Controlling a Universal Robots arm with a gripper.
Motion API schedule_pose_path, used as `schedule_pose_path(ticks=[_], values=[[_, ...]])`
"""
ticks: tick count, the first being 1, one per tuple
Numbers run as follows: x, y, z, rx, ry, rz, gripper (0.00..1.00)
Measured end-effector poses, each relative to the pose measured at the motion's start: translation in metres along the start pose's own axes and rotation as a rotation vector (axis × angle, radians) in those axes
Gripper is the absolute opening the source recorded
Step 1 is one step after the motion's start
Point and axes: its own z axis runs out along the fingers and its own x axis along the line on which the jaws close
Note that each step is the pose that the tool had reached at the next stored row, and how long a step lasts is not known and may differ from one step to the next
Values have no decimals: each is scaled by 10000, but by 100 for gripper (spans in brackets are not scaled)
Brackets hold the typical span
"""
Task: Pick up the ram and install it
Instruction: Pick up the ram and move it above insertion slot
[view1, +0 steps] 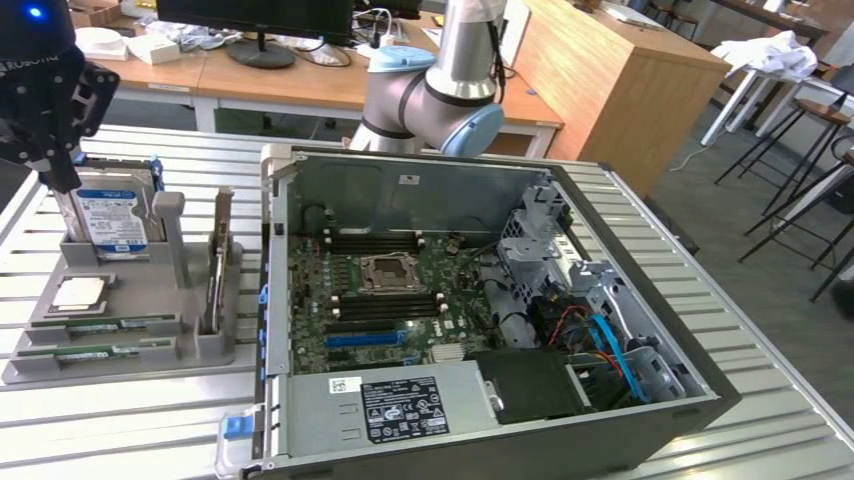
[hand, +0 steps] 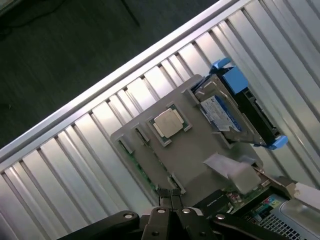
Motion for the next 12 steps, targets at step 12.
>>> schedule_pose_path(ticks=[12], values=[[0,0,6,-32,85,-1933,10]])
